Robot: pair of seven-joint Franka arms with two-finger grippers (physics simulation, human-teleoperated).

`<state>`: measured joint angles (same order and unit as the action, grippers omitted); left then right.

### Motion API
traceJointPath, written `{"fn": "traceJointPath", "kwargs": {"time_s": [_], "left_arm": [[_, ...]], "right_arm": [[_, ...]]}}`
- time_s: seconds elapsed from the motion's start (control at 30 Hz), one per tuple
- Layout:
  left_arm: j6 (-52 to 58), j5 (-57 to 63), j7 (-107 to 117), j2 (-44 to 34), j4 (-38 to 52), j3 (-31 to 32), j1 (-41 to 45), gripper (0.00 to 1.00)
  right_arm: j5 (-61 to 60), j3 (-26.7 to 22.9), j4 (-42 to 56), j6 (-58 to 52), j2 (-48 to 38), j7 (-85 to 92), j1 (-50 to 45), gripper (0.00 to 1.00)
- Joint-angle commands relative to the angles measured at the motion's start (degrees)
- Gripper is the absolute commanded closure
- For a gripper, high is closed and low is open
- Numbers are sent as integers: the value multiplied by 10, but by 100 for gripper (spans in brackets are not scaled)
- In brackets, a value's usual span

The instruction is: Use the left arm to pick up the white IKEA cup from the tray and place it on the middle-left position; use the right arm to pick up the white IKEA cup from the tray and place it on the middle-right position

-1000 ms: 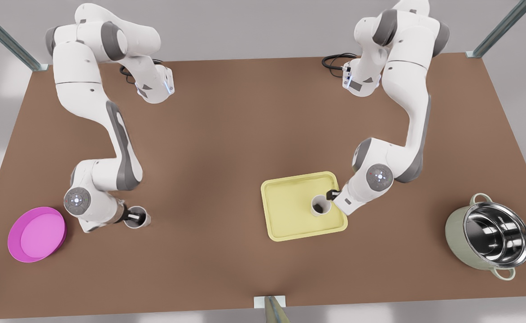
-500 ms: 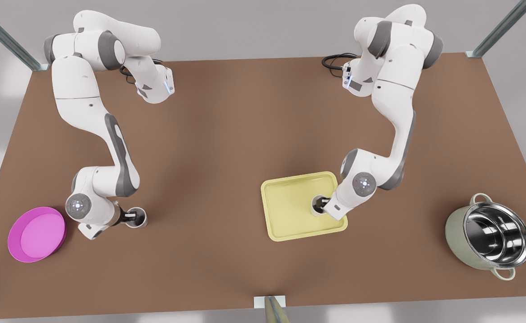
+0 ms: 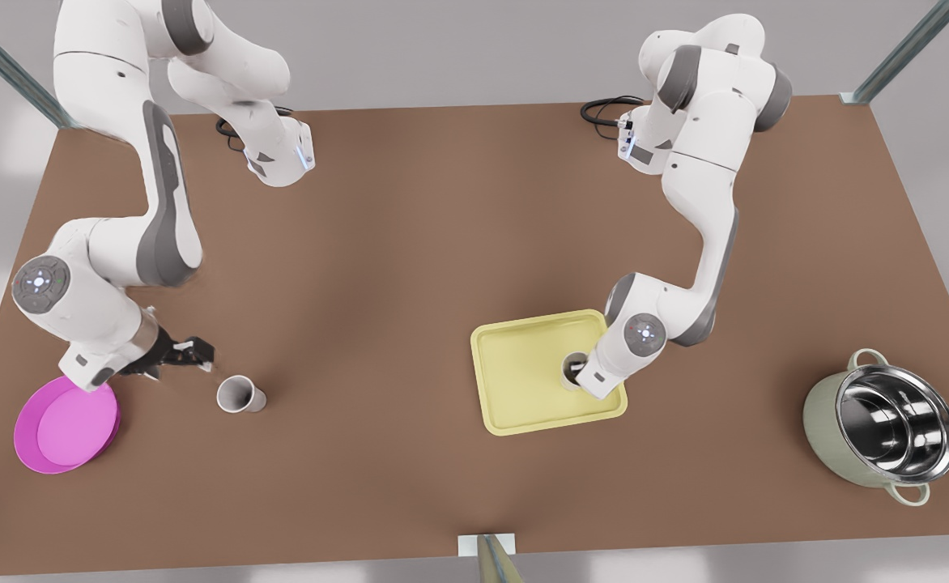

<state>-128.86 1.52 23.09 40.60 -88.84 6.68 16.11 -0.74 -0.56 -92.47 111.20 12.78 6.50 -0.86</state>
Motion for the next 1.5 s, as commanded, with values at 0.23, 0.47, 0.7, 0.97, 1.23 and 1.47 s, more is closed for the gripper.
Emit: {"fn": "traceJointPath", "kwargs": {"time_s": [0.23,0.47,0.7,0.97,1.23,1.47], "left_arm": [[99,-11,-94,-54,9,-3,-56,92],[98,4,-345,-53,8,-5,-224,92],[-77,15,-386,-20,-37,-20,-241,92],[-76,15,-385,-20,-37,-20,-241,0],[1,-31,-379,-68,-27,-17,-240,0],[381,-55,-90,-170,167,45,-228,0]], "right_arm": [[24,-6,19,-171,-62,-73,4,0],[24,-9,27,-167,-57,-72,4,0],[22,-10,28,-165,-57,-77,4,0],[21,-10,29,-165,-48,-78,3,0],[21,-9,29,-165,-46,-79,3,0],[22,-8,33,-163,-42,-77,3,0]]}}
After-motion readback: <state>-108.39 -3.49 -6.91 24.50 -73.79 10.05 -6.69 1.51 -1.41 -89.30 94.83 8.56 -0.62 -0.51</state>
